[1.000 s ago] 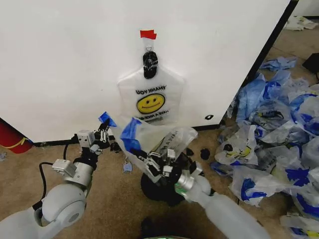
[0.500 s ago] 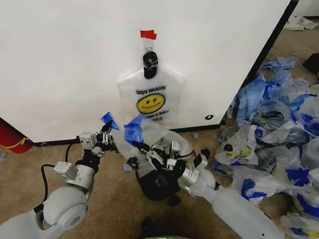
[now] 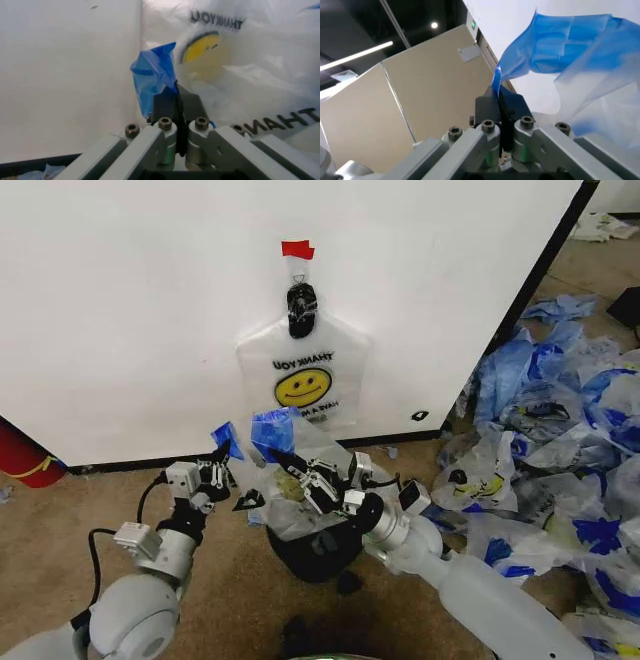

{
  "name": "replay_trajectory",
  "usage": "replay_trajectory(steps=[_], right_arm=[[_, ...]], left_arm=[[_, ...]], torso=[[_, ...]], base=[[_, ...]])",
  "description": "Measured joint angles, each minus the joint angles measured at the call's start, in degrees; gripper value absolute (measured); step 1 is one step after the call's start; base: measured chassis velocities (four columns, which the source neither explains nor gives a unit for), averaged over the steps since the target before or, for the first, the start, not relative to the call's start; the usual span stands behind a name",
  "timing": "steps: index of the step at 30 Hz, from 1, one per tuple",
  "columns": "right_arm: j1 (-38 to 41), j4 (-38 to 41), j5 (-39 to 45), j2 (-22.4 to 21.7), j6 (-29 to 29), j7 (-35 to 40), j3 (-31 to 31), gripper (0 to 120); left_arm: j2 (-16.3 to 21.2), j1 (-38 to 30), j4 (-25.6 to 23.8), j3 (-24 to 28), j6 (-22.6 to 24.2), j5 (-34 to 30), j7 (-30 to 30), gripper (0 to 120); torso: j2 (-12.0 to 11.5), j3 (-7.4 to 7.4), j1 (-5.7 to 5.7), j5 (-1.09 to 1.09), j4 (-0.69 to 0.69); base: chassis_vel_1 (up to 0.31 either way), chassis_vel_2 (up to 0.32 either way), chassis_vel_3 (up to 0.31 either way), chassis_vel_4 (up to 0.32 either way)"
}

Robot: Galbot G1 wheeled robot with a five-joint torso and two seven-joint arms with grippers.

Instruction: Pick up the garbage bag from the wall and place it over the trash bin.

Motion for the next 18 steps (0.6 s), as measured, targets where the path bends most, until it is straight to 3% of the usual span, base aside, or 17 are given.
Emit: replay_trajectory(steps=[6, 18], right_arm=[[-2.18, 2.68, 4.4, -2.11, -0.04, 2.0, 0.01, 0], [-2.5, 1.6, -1.49, -7.58, 0.21, 0.97, 0.82, 0]], left_arm=[[-0.85, -0.2, 0.86, 0.24, -0.31, 0.51, 0.11, 0], [0.37, -3.05, -0.8, -1.15, -0.41, -3.12, -0.13, 0]], torso=[[0.0, 0.0, 0.0, 0.0, 0.0], [0.0, 0.0, 0.0, 0.01, 0.0]], base=[[0.0, 0.0, 0.0, 0.0], [0.0, 0.0, 0.0, 0.0]])
